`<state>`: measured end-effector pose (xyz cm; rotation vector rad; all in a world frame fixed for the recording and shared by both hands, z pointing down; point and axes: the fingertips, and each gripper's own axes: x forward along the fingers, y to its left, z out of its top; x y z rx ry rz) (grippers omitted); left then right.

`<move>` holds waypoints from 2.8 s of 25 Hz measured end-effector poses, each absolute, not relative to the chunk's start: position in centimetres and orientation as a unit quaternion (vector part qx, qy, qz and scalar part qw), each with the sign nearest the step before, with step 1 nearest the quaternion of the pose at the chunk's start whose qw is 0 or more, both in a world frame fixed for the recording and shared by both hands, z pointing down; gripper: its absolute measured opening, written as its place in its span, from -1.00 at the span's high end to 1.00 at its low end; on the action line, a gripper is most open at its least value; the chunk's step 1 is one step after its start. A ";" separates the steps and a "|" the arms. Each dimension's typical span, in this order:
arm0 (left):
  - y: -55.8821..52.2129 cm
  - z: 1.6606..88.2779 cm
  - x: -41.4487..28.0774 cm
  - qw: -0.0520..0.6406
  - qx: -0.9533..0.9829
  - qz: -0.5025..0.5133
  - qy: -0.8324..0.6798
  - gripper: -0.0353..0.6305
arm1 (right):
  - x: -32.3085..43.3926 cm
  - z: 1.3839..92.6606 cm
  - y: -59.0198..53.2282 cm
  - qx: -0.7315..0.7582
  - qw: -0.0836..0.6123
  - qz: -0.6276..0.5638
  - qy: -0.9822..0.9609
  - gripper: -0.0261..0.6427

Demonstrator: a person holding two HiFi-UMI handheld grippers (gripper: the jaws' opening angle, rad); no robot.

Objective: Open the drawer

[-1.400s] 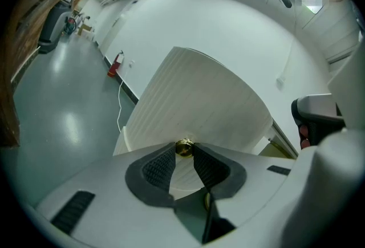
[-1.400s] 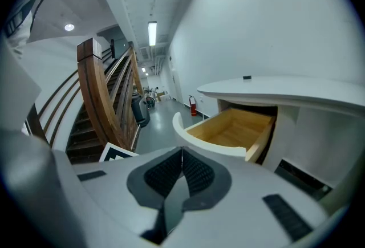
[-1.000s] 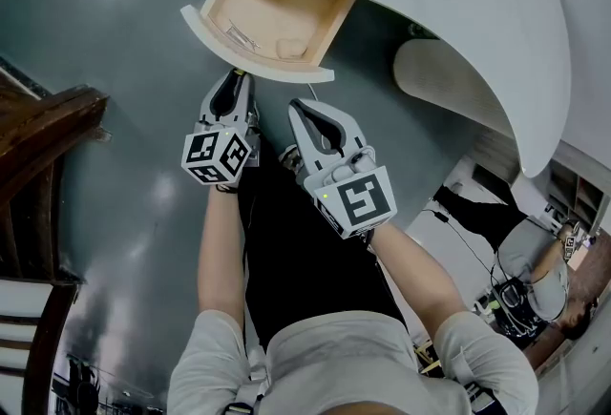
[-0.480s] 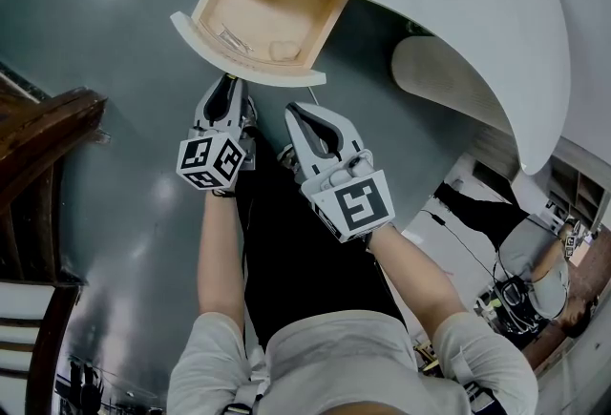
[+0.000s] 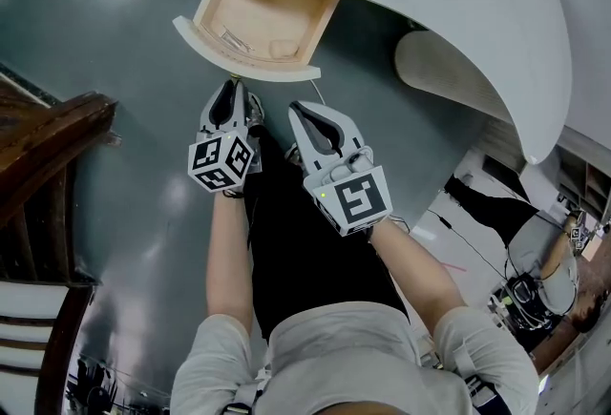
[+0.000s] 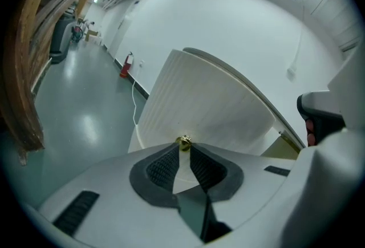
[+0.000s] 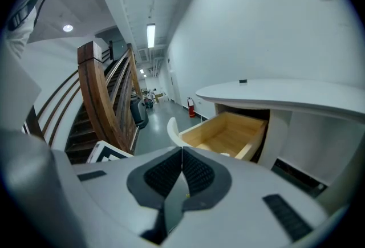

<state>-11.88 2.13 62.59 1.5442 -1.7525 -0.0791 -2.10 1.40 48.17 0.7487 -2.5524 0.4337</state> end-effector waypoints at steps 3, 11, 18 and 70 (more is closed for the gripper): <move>3.6 60.7 -12.1 0.389 0.604 -0.023 -0.695 0.82 | -1.6 47.5 1.4 0.285 0.221 0.146 -0.921 0.88; 3.6 53.0 -9.7 0.328 0.641 0.006 -0.693 0.88 | 0.0 45.0 0.7 0.309 0.202 0.135 -0.919 0.88; 2.9 46.5 -6.9 0.272 0.665 0.031 -0.695 0.88 | 2.0 41.5 -0.3 0.340 0.185 0.116 -0.915 0.88; -1.3 8.3 9.9 0.035 0.793 0.018 -0.608 0.88 | 16.0 7.3 -1.3 0.460 0.009 -0.005 -0.888 0.89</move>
